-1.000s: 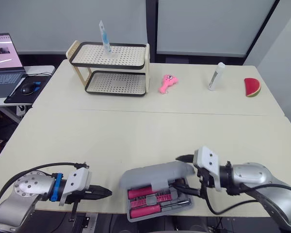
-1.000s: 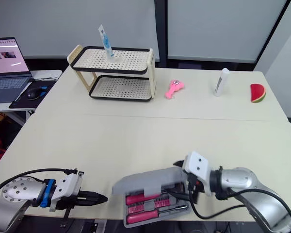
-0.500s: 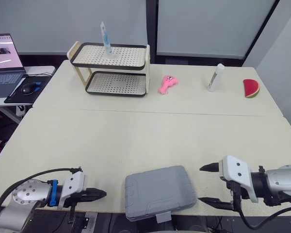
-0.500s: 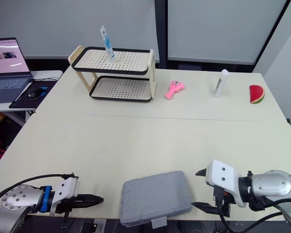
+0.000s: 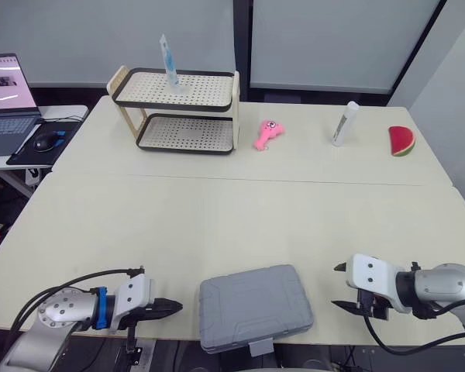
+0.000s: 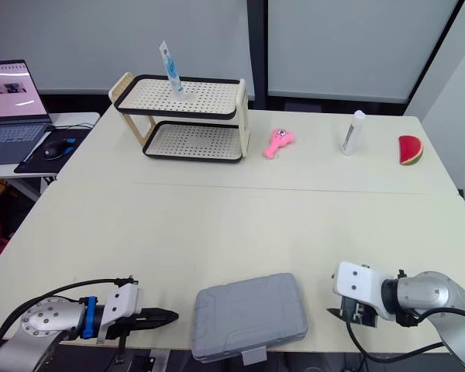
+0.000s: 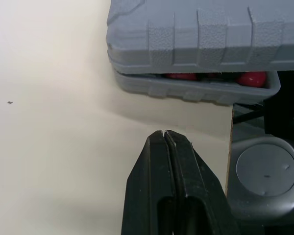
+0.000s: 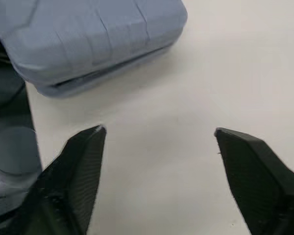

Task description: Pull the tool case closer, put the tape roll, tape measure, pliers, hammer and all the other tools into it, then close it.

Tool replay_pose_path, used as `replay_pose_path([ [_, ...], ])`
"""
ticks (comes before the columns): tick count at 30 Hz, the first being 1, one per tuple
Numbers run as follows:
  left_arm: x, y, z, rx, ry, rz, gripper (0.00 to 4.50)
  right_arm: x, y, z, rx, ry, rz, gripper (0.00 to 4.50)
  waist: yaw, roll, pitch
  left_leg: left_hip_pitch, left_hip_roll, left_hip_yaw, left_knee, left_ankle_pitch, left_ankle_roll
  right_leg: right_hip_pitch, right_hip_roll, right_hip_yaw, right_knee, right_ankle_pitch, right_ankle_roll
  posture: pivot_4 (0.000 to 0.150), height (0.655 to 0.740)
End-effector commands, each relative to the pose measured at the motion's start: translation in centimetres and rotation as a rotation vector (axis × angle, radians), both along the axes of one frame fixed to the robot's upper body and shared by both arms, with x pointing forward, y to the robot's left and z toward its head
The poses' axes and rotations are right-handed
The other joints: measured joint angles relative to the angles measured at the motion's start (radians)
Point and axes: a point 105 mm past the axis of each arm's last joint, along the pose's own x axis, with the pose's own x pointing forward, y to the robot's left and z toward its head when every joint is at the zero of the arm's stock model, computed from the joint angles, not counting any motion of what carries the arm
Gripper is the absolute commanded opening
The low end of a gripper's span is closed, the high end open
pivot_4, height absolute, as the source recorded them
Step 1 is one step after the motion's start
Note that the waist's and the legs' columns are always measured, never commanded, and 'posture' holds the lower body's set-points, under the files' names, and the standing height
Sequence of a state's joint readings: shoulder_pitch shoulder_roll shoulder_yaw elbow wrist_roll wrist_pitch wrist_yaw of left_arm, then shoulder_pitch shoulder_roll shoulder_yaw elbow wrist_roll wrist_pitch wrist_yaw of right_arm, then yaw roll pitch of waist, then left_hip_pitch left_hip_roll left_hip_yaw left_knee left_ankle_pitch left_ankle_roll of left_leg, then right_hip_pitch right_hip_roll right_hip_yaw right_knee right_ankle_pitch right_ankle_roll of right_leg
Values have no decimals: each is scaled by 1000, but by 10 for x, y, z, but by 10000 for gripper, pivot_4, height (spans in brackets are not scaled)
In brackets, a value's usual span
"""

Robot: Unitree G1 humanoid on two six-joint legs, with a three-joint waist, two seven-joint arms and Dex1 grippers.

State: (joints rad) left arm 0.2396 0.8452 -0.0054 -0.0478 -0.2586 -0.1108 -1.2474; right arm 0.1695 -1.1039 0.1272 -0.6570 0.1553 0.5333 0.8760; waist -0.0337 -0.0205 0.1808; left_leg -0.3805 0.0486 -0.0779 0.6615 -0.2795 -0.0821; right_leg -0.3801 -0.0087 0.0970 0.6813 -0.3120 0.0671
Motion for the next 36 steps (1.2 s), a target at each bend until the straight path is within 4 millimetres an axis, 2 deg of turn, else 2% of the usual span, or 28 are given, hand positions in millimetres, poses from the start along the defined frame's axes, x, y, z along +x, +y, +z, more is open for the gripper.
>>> replay_pose_path([
  [1, 1, -12, 0, 11, -8, -24, 0, -2, 9, -9, -35, -18, 70, 25772, 1, 0, 0, 0, 0, 0, 0, 0, 0, 0, 0, 0, 0, 0, 0, 1500, 7350],
  [12, 12, -36, -5, 18, -18, -42, 0, -14, 38, -35, -16, 45, 137, 1109, 1, 0, 0, 0, 0, 0, 0, 0, 0, 0, 0, 0, 0, 0, 0, 1500, 7350],
  [13, 13, -40, -3, 12, -20, -48, 0, -14, 41, -37, -8, 52, 140, 55, 1, 0, 0, 0, 0, 0, 0, 0, 0, 0, 0, 0, 0, 0, 0, 1500, 7350],
  [18, 21, -58, 3, -20, -36, -83, 0, -22, 51, -38, 30, 94, 192, 55, 3, 0, 0, 0, -1, 0, 1, 0, 0, 0, 0, 0, 0, 0, 1, 1500, 7350],
  [27, 27, -77, 4, -46, -41, -149, 0, -36, 48, -35, 37, 141, 199, 55, 6, 0, 0, 0, -1, -1, 1, 0, 0, 1, -1, -1, 0, 0, 1, 1500, 7350],
  [36, 20, -78, 0, -45, -4, -205, 0, -37, 40, -32, 28, 144, 160, 55, 4, 0, 0, 1, -1, -1, 1, 0, 0, 2, 0, -1, 0, 0, 1, 1500, 7350],
])
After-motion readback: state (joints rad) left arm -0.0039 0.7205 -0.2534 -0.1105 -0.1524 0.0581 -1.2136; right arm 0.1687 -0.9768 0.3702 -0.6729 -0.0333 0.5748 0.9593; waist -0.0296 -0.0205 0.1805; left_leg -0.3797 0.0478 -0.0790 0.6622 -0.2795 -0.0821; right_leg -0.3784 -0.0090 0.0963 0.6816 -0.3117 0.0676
